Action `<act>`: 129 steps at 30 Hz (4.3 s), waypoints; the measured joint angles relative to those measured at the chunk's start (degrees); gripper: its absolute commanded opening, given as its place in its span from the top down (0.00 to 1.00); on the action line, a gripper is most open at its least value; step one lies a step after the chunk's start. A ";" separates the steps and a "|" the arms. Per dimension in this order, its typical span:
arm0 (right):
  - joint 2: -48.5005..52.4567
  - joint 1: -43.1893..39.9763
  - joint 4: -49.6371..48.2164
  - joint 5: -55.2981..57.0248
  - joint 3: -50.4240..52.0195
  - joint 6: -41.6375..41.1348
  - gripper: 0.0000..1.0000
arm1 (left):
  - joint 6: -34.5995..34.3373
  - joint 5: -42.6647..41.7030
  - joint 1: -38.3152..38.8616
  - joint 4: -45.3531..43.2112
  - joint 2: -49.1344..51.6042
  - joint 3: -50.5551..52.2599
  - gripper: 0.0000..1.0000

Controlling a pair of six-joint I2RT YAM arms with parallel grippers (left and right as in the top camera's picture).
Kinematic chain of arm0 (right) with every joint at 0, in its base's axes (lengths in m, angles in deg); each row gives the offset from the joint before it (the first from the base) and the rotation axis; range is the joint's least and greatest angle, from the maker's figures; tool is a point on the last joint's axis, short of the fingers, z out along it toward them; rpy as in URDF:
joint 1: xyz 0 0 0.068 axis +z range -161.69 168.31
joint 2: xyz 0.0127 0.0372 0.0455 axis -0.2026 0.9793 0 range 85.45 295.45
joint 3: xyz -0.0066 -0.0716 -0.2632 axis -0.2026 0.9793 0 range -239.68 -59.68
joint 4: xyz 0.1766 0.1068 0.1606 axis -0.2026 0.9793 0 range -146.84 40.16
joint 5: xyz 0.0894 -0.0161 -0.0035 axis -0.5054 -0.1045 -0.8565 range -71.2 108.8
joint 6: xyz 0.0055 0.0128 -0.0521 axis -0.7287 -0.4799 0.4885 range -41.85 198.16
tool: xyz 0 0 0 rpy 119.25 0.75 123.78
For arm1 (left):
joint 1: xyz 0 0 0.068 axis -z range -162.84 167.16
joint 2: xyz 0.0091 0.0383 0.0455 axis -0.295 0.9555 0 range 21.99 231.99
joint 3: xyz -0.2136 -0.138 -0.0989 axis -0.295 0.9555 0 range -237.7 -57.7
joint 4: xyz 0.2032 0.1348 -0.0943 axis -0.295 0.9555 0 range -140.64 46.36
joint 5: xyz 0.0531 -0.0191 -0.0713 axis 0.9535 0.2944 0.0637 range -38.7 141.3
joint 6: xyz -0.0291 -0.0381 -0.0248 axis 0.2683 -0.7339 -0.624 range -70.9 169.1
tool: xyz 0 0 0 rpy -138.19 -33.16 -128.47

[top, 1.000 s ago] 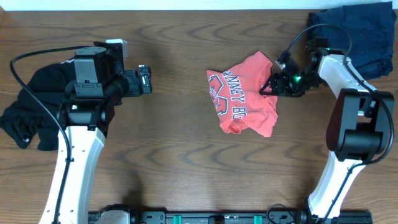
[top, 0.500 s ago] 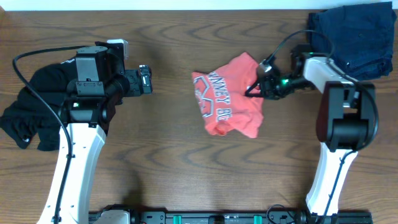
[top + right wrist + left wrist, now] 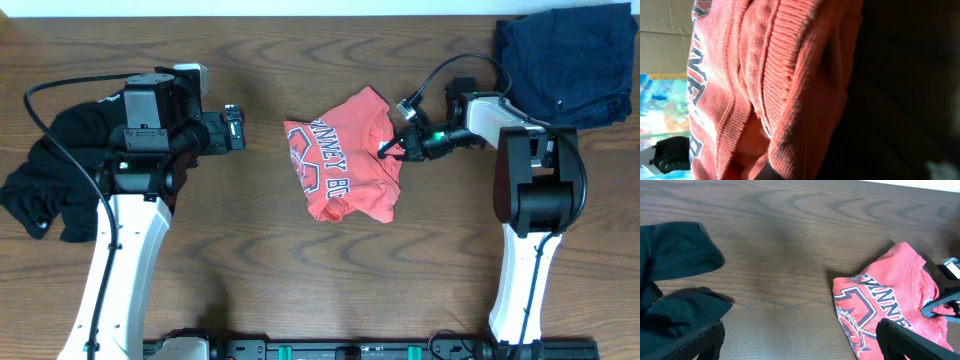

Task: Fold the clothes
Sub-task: 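Lift the red shirt and carry it right onto the navy stack, then lower the red shirt onto the navy stack and open the right gripper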

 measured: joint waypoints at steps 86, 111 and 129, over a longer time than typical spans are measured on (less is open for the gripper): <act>-11.65 -27.61 -71.97 31.91 -5.49 -40.35 0.99 | 0.02 0.02 0.00 -5.57 2.34 0.00 0.02; -14.58 -36.20 -21.62 29.07 -6.69 -28.76 0.72 | -0.26 -0.70 0.02 -5.60 5.62 0.00 0.02; -28.57 -32.30 -25.33 35.54 -7.04 -7.80 0.01 | -0.28 -0.70 0.00 -5.62 5.62 0.00 0.02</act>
